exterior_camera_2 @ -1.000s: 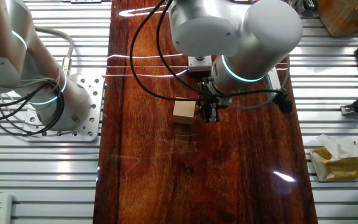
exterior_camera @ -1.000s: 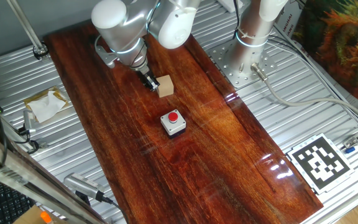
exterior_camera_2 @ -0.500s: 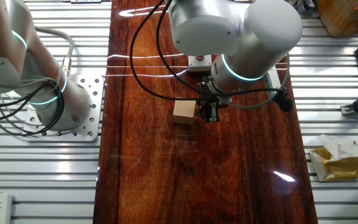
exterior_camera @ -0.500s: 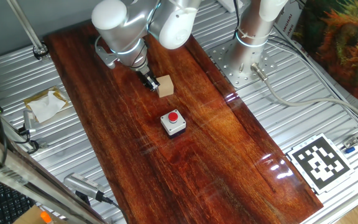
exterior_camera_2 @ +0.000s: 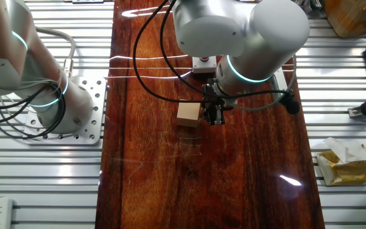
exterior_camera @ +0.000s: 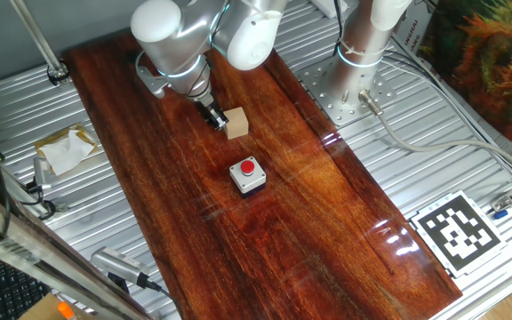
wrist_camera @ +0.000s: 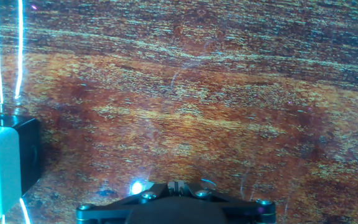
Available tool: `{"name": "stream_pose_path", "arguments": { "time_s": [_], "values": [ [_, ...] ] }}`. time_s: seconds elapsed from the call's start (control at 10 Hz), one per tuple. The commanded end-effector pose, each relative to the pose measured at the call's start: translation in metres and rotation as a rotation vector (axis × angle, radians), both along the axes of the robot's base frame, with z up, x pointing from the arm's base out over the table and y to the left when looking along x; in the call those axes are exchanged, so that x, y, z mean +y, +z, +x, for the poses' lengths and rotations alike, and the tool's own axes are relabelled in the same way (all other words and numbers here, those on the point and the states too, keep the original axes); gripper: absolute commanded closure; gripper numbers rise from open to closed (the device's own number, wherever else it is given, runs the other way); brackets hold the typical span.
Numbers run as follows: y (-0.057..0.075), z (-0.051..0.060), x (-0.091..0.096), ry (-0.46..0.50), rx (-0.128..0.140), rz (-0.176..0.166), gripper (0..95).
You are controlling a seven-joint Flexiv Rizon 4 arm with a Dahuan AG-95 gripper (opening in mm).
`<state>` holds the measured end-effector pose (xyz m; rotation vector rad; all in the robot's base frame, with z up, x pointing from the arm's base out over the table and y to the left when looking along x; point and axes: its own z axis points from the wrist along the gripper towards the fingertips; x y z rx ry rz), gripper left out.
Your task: Use the gripper to push the small block from left to right
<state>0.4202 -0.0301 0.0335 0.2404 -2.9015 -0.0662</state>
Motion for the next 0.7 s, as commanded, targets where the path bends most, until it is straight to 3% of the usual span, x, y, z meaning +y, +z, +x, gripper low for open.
{"name": "stream_pose_path", "arguments": {
  "time_s": [0.1,0.7],
  "values": [
    [0.0000,0.0001,0.0004,-0.002,0.001,0.007,95.0],
    [-0.0011,-0.0088,0.0045,-0.003,0.001,0.014,95.0]
  ]
}}
